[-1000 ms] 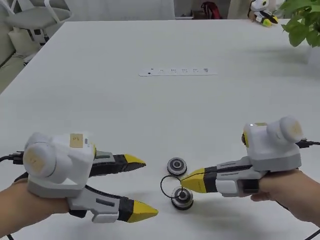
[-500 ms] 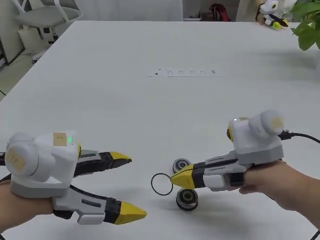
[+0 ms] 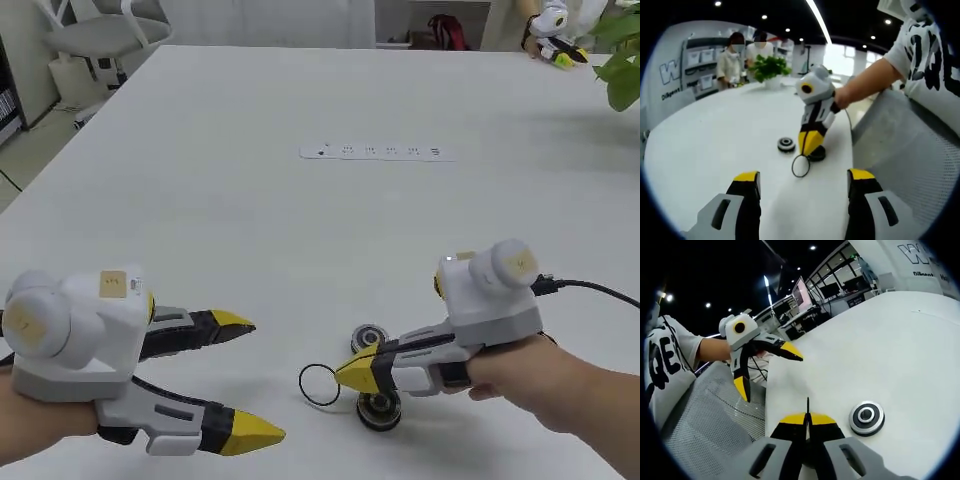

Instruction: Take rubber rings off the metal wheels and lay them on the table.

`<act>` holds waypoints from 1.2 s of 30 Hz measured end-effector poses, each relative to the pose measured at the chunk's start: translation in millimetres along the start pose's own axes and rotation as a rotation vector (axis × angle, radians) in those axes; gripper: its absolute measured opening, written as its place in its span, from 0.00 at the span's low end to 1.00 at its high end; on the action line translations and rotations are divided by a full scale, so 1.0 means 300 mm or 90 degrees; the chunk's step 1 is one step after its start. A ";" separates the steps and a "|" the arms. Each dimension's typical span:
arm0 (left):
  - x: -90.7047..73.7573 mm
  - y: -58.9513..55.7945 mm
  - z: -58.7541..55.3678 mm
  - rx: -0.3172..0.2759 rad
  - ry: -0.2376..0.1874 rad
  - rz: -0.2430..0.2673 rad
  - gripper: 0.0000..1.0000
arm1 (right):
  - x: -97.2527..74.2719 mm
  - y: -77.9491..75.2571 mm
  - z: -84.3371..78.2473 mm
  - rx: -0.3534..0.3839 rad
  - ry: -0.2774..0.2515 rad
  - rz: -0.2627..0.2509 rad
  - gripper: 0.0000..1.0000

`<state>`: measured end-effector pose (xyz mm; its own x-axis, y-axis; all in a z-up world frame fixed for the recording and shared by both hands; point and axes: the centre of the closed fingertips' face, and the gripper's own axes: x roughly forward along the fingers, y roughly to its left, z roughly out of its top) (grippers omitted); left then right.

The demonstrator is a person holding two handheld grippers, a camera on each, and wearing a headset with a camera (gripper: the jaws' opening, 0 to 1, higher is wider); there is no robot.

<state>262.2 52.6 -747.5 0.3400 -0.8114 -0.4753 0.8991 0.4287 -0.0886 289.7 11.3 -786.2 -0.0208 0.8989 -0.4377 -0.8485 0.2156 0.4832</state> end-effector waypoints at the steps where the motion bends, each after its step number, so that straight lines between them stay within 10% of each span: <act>1: 0.000 0.000 -0.001 -0.001 0.001 -0.001 0.72 | 0.000 -0.002 -0.003 -0.002 0.002 -0.004 0.00; 36: 0.027 -0.001 -0.008 0.000 0.012 -0.015 0.71 | -0.067 -0.001 0.031 -0.055 -0.023 -0.029 0.21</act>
<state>264.1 46.9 -753.3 0.3130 -0.8138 -0.4896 0.9069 0.4093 -0.1005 295.2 -3.2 -770.6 0.0361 0.9025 -0.4291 -0.8908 0.2237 0.3956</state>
